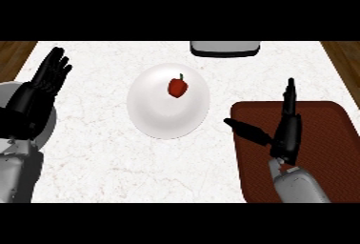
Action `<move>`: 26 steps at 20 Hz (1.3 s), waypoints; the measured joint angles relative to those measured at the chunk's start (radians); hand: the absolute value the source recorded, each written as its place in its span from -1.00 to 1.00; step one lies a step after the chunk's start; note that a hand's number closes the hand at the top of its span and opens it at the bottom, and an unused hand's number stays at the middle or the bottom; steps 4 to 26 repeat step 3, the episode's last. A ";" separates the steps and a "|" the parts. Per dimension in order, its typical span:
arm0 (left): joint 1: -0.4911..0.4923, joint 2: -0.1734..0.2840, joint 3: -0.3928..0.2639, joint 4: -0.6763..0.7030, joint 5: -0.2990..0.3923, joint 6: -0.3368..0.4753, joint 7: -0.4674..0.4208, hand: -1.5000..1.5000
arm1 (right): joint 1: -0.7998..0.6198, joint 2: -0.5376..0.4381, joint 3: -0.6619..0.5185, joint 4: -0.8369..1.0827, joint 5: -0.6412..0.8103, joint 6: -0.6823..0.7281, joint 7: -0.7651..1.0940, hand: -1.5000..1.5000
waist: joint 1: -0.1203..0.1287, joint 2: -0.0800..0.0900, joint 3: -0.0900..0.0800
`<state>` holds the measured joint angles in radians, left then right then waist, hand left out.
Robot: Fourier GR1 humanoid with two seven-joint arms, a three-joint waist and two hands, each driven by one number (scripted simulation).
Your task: Pick the bell pepper from the tray and place it in the plate
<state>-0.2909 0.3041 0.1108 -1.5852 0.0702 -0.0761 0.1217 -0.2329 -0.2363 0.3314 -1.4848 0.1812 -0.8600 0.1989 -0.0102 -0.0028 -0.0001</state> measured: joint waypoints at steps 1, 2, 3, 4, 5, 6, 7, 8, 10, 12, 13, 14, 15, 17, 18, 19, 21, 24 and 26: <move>-0.004 -0.005 -0.002 -0.005 -0.002 0.002 0.007 0.00 | 0.036 -0.012 -0.003 -0.031 0.001 0.010 -0.005 -1.00 | 0.000 0.000 0.000; 0.013 -0.008 -0.004 -0.028 -0.002 -0.001 0.011 0.00 | 0.053 -0.023 -0.014 -0.052 0.005 0.023 -0.004 -1.00 | 0.002 0.000 0.000; 0.014 -0.005 0.001 -0.028 -0.003 -0.007 0.010 0.00 | 0.079 -0.032 -0.023 -0.066 0.001 0.035 -0.025 -1.00 | 0.003 0.000 0.000; 0.014 -0.005 0.001 -0.028 -0.003 -0.007 0.010 0.00 | 0.079 -0.032 -0.023 -0.066 0.001 0.035 -0.025 -1.00 | 0.003 0.000 0.000; 0.014 -0.005 0.001 -0.028 -0.003 -0.007 0.010 0.00 | 0.079 -0.032 -0.023 -0.066 0.001 0.035 -0.025 -1.00 | 0.003 0.000 0.000; 0.014 -0.005 0.001 -0.028 -0.003 -0.007 0.010 0.00 | 0.079 -0.032 -0.023 -0.066 0.001 0.035 -0.025 -1.00 | 0.003 0.000 0.000; 0.014 -0.005 0.001 -0.028 -0.003 -0.007 0.010 0.00 | 0.079 -0.032 -0.023 -0.066 0.001 0.035 -0.025 -1.00 | 0.003 0.000 0.000; 0.014 -0.005 0.001 -0.028 -0.003 -0.007 0.010 0.00 | 0.079 -0.032 -0.023 -0.066 0.001 0.035 -0.025 -1.00 | 0.003 0.000 0.000; 0.014 -0.005 0.001 -0.028 -0.003 -0.007 0.010 0.00 | 0.079 -0.032 -0.023 -0.066 0.001 0.035 -0.025 -1.00 | 0.003 0.000 0.000; 0.014 -0.005 0.001 -0.028 -0.003 -0.007 0.010 0.00 | 0.079 -0.032 -0.023 -0.066 0.001 0.035 -0.025 -1.00 | 0.003 0.000 0.000; 0.014 -0.005 0.001 -0.028 -0.003 -0.007 0.010 0.00 | 0.079 -0.032 -0.023 -0.066 0.001 0.035 -0.025 -1.00 | 0.003 0.000 0.000; 0.014 -0.005 0.001 -0.028 -0.003 -0.007 0.010 0.00 | 0.079 -0.032 -0.023 -0.066 0.001 0.035 -0.025 -1.00 | 0.003 0.000 0.000; 0.014 -0.005 0.001 -0.028 -0.003 -0.007 0.010 0.00 | 0.079 -0.032 -0.023 -0.066 0.001 0.035 -0.025 -1.00 | 0.003 0.000 0.000; 0.014 -0.005 0.001 -0.028 -0.003 -0.007 0.010 0.00 | 0.079 -0.032 -0.023 -0.066 0.001 0.035 -0.025 -1.00 | 0.003 0.000 0.000; 0.014 -0.005 0.001 -0.028 -0.003 -0.007 0.010 0.00 | 0.079 -0.032 -0.023 -0.066 0.001 0.035 -0.025 -1.00 | 0.003 0.000 0.000; 0.014 -0.005 0.001 -0.028 -0.003 -0.007 0.010 0.00 | 0.079 -0.032 -0.023 -0.066 0.001 0.035 -0.025 -1.00 | 0.003 0.000 0.000; 0.014 -0.005 0.001 -0.028 -0.003 -0.007 0.010 0.00 | 0.079 -0.032 -0.023 -0.066 0.001 0.035 -0.025 -1.00 | 0.003 0.000 0.000; 0.014 -0.005 0.001 -0.028 -0.003 -0.007 0.010 0.00 | 0.079 -0.032 -0.023 -0.066 0.001 0.035 -0.025 -1.00 | 0.003 0.000 0.000; 0.014 -0.005 0.001 -0.028 -0.003 -0.007 0.010 0.00 | 0.079 -0.032 -0.023 -0.066 0.001 0.035 -0.025 -1.00 | 0.003 0.000 0.000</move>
